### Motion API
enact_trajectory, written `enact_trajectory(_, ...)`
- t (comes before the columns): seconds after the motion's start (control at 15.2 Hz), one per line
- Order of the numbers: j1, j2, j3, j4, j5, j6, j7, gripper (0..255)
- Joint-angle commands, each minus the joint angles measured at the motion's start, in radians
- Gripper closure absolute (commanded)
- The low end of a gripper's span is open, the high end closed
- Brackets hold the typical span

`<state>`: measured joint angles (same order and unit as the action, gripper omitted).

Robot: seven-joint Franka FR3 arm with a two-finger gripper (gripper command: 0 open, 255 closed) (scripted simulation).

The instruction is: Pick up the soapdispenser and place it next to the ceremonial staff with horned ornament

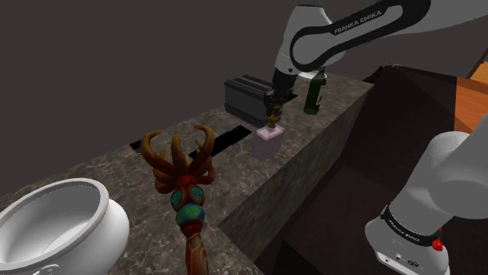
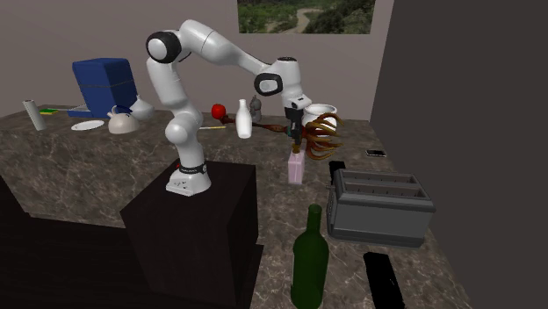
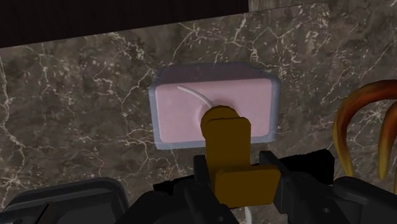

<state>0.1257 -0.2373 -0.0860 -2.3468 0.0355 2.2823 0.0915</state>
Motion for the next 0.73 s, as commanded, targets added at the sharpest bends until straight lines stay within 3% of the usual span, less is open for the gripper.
enact_trajectory(0.0,0.001,0.010,-0.001,-0.017,0.002,0.028,-0.002,255)
enact_trajectory(0.66,0.001,0.021,-0.001,-0.031,0.004,0.052,-0.004,255)
